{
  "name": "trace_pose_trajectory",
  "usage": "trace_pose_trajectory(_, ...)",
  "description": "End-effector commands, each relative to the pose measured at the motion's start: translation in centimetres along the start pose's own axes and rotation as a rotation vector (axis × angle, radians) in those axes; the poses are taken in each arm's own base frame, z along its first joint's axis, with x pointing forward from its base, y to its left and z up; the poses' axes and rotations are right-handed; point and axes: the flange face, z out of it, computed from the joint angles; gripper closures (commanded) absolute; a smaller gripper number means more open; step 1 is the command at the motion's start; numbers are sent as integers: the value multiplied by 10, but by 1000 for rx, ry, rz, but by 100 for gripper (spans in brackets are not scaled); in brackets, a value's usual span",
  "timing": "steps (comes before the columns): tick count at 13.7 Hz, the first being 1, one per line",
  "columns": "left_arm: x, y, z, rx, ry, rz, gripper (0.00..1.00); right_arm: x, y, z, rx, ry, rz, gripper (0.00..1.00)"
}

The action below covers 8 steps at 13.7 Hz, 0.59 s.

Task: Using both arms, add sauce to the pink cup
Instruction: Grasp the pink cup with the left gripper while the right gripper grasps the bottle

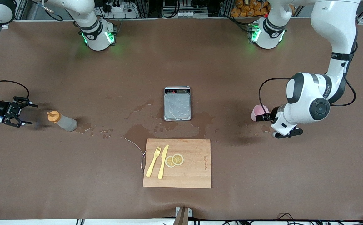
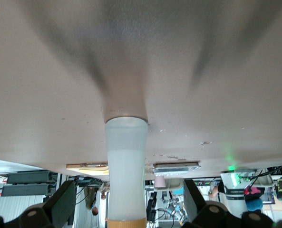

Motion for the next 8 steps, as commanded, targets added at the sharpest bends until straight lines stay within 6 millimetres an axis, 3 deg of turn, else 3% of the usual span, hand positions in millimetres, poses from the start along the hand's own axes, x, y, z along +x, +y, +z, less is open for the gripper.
trace_pose_trajectory(1, -5, -4, 8, 39, 7, 13, 0, 12, -7, 12, 30, -74, 25, 0)
trace_pose_trajectory(5, -11, -13, 23, 80, -12, 33, 0, 14, -18, 46, 4, -112, 30, 0)
trace_pose_trajectory(8, -18, -17, 32, 95, -31, 43, 0, 31, -12, 63, -11, -150, 56, 0)
